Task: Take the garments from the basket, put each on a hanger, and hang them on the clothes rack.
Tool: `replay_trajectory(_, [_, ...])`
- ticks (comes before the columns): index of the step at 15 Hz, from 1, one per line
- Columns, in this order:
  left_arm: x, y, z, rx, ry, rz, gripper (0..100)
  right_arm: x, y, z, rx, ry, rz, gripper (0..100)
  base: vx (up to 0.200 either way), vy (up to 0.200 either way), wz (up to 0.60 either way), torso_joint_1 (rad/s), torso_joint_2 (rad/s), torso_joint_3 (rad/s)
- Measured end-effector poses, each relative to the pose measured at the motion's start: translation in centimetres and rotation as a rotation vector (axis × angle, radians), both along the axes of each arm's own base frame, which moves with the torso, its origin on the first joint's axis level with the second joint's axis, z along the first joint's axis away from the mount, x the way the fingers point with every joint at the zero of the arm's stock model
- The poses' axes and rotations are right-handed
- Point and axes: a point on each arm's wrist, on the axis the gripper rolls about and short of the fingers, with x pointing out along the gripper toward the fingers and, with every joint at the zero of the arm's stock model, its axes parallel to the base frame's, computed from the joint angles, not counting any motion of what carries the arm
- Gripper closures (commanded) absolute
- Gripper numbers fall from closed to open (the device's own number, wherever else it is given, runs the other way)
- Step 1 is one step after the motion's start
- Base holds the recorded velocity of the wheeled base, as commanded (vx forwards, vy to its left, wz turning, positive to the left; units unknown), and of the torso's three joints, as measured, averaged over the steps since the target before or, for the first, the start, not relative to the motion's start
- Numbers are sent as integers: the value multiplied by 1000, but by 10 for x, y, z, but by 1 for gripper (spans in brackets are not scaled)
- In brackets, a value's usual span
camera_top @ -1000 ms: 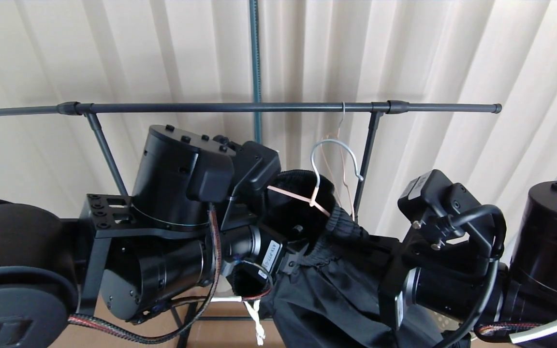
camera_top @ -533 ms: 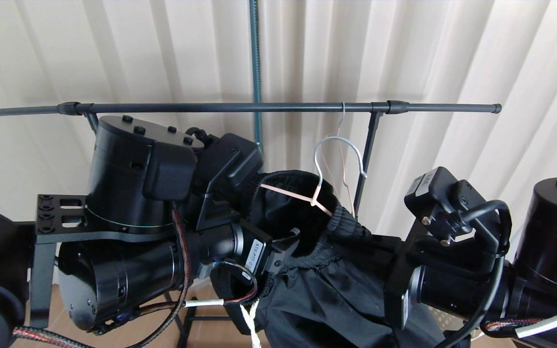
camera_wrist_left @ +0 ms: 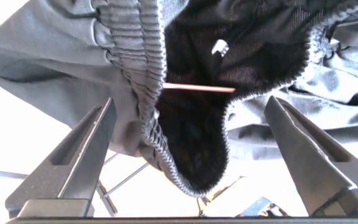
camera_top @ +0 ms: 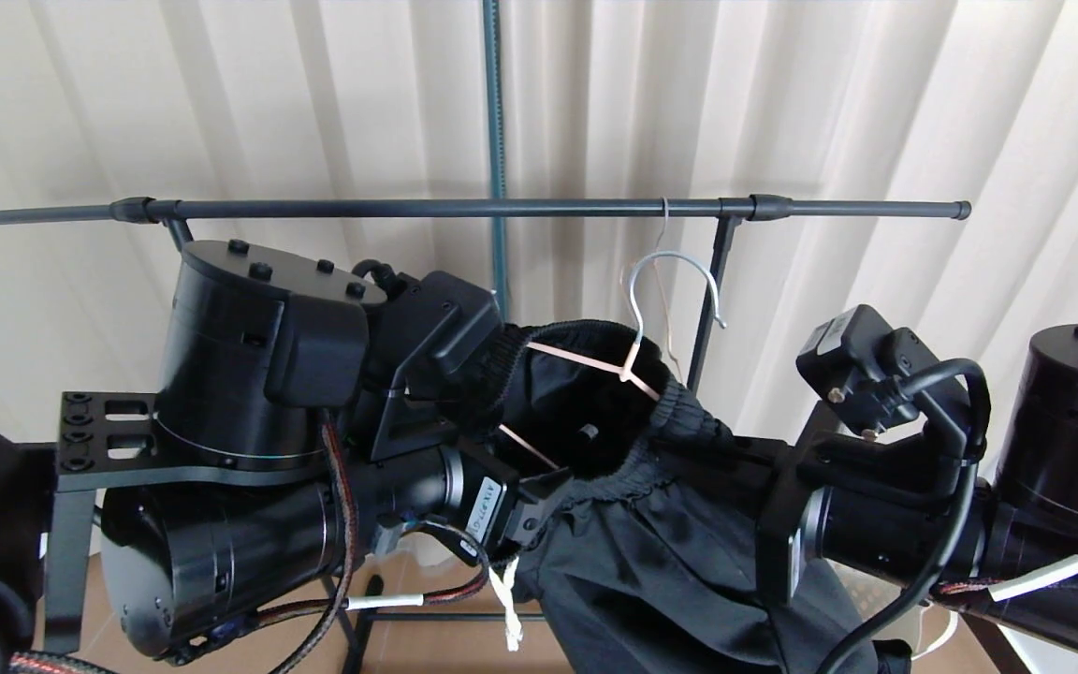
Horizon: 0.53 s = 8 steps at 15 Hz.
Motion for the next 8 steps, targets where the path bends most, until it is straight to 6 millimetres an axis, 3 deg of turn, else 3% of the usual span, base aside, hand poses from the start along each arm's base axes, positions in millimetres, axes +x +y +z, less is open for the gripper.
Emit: replay_trajectory(8, [-3,18,5,-26,-4,42,0,11,-17,-5,26,52,89,100,0,0,0,0,0,0])
